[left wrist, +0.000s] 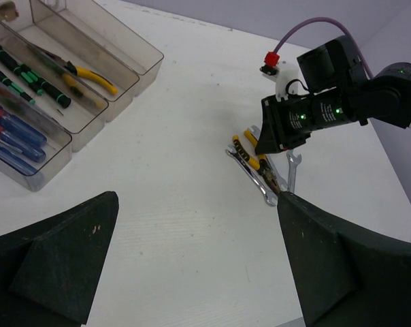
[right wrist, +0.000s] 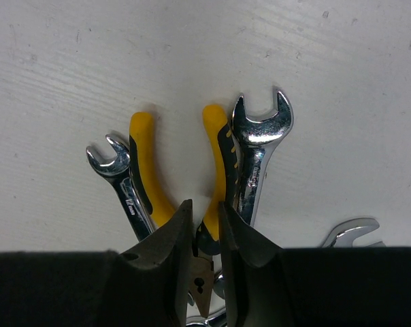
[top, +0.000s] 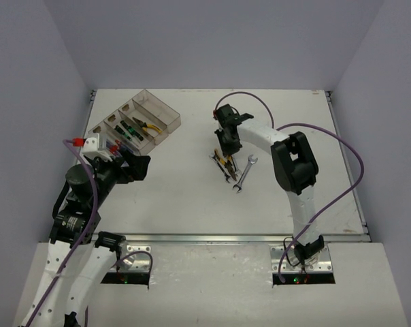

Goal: Sort the tools into containers

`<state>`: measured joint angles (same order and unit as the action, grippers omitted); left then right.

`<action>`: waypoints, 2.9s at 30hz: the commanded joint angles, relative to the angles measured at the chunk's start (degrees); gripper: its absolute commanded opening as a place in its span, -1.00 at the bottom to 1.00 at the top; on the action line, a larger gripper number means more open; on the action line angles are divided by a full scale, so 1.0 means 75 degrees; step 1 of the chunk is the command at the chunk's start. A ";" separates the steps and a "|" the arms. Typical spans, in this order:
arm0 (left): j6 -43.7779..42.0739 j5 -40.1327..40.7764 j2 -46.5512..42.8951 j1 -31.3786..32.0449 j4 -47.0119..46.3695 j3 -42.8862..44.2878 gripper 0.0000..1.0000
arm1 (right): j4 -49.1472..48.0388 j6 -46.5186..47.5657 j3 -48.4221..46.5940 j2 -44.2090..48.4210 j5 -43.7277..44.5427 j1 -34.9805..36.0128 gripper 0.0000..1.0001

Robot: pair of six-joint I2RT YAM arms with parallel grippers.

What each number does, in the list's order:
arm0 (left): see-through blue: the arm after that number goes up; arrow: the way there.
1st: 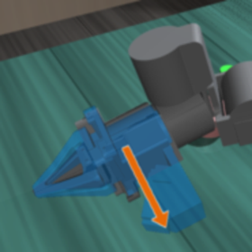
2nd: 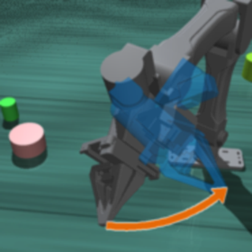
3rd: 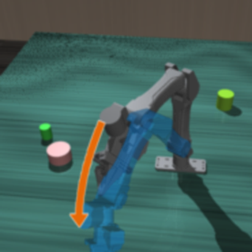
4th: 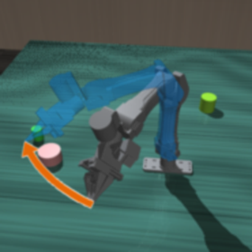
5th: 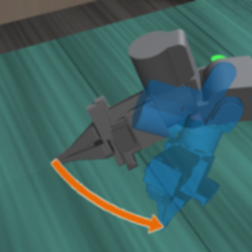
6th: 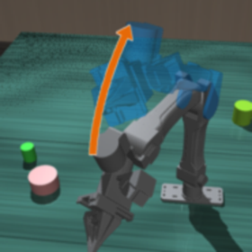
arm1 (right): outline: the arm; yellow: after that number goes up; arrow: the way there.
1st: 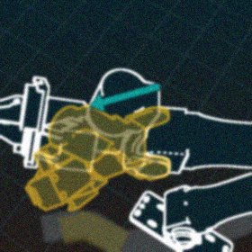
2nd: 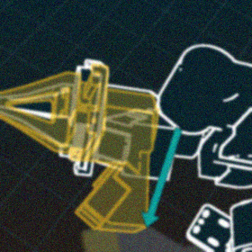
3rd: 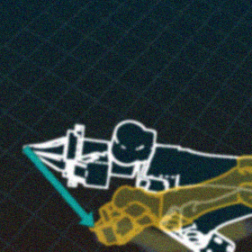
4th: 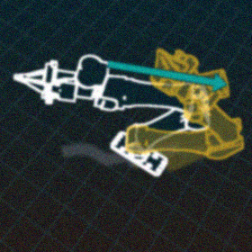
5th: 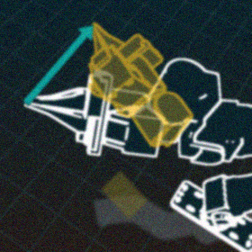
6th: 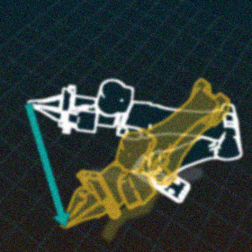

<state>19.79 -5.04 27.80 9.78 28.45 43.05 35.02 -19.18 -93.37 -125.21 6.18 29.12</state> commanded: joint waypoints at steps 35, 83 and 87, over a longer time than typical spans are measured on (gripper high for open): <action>-0.0084 -0.0145 0.0098 0.0044 -0.0406 -0.0029 1.00 | 0.0018 -0.0732 0.0422 -0.0497 0.0450 0.0031 -0.93; 0.2553 -0.1012 0.7572 0.3835 -0.9706 -0.0585 -0.05 | -0.2701 -0.2969 0.3543 0.5920 -0.2346 0.0285 -1.00; 0.2582 -0.1040 0.7793 0.3950 -0.9723 -0.0421 -0.28 | -0.2695 -0.3003 0.3531 0.5908 -0.2289 0.0335 -1.00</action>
<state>40.37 -13.67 84.93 38.30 -42.41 37.36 18.96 -40.35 -66.45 -83.13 -9.89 31.00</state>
